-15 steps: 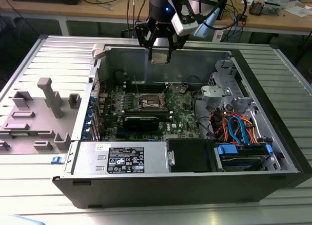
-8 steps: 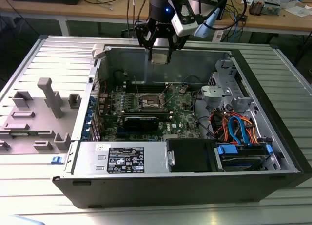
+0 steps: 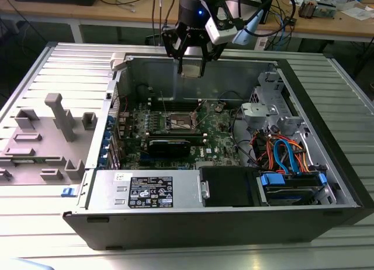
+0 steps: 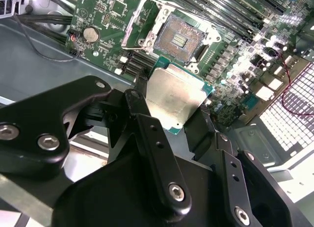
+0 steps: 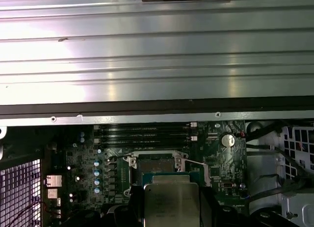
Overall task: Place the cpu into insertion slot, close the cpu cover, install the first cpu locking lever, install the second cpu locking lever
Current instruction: 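Place the cpu into insertion slot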
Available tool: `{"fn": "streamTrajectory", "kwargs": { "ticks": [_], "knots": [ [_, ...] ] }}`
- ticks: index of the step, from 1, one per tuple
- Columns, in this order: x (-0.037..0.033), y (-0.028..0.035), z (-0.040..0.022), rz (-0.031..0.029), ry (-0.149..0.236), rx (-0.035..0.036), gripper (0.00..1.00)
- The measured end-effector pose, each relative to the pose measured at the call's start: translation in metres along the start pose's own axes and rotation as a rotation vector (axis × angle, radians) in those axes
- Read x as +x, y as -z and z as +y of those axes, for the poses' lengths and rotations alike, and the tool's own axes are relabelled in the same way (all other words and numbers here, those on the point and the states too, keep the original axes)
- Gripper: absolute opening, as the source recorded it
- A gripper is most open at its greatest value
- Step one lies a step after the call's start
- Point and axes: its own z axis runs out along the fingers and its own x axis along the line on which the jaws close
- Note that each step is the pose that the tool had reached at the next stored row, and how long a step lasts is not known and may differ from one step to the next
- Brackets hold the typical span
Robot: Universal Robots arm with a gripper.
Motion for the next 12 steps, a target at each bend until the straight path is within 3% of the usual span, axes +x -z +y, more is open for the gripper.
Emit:
{"fn": "streamTrajectory", "kwargs": {
  "ticks": [12],
  "knots": [
    [-0.0001, -0.0014, -0.0018, 0.0, 0.0, 0.0004, 0.55]
  ]
}}
